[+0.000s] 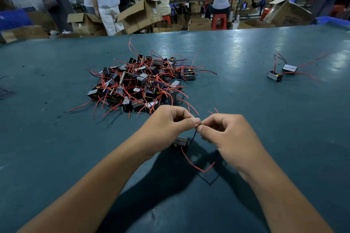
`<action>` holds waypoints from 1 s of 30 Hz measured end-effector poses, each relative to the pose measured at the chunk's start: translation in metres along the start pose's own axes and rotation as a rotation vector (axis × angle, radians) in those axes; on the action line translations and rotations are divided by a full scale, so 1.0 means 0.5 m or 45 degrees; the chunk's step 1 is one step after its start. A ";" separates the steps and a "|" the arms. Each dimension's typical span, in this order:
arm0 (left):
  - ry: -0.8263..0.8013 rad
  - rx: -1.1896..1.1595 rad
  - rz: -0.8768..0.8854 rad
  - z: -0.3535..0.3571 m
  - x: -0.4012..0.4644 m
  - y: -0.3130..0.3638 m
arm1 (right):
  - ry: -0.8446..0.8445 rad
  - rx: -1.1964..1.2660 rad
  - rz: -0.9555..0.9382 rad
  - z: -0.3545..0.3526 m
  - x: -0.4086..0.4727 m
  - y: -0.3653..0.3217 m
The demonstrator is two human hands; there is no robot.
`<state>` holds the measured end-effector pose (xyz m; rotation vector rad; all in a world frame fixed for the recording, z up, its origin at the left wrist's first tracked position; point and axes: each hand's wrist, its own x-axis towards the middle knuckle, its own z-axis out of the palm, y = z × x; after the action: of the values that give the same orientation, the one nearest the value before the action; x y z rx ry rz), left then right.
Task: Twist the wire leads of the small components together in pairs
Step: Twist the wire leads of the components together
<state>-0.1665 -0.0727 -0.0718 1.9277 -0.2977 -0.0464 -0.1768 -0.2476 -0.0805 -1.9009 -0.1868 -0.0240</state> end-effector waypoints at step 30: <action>0.081 1.121 1.022 -0.046 -0.001 0.000 | -0.471 0.176 -0.122 -0.029 0.037 0.018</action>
<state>-0.1632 -0.0517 -0.0635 2.4963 -1.1731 0.7898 -0.1564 -0.2621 -0.0820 -1.7439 -0.5172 0.2705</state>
